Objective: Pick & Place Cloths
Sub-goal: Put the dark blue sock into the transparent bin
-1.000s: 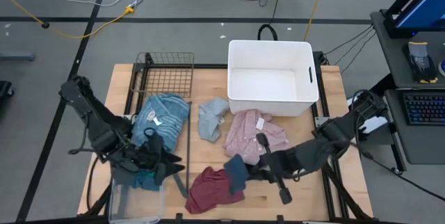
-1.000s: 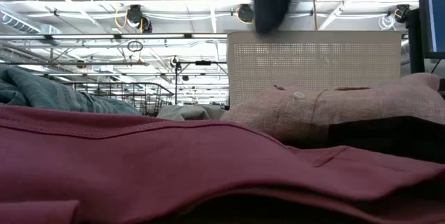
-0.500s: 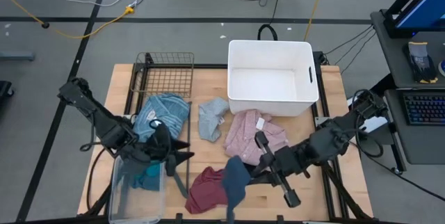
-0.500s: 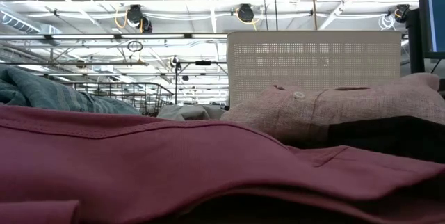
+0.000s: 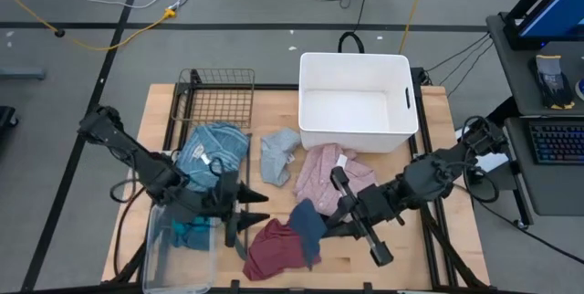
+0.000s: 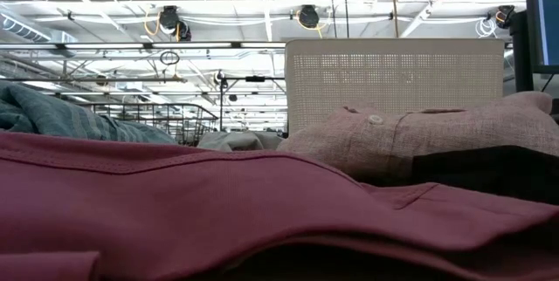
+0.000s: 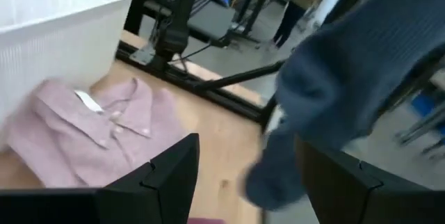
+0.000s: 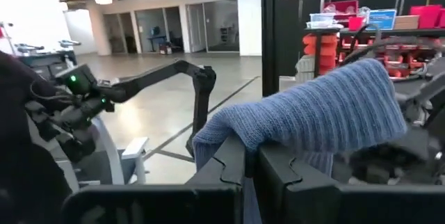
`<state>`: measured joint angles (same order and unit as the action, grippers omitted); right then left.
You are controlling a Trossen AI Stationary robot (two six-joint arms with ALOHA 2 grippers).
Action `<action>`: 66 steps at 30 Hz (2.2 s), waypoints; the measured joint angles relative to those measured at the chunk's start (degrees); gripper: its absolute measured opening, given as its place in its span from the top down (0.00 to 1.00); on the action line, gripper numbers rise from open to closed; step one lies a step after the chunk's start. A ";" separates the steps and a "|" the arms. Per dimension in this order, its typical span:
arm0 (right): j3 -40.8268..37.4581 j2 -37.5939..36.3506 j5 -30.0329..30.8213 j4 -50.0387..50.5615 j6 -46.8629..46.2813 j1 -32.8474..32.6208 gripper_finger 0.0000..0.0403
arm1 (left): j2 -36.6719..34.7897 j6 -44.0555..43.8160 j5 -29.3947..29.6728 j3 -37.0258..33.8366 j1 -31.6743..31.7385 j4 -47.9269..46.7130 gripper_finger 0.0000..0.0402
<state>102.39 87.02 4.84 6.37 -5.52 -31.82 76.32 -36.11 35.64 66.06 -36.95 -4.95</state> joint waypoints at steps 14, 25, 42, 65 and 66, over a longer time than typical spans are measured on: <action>0.00 0.00 -3.51 -1.90 -3.26 1.49 0.99 | 5.14 16.33 -4.68 -0.02 1.39 7.82 0.40; 0.00 0.00 -3.48 -1.86 -3.24 1.52 0.99 | 5.15 18.24 -15.92 -0.02 3.14 13.73 0.40; -0.02 0.00 -3.46 -1.79 -3.24 1.52 0.99 | 8.01 17.45 -23.82 0.00 5.04 18.77 0.40; -0.02 0.00 -3.46 -0.96 -3.70 1.52 0.99 | 12.08 14.57 -31.34 0.00 7.47 28.80 0.40; -0.02 0.00 -3.46 -0.97 -3.70 1.52 0.99 | 12.08 14.40 -31.34 0.00 7.47 28.71 0.40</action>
<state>102.37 87.02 1.39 5.40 -9.21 -30.30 88.40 -21.71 4.29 66.06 -29.47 23.77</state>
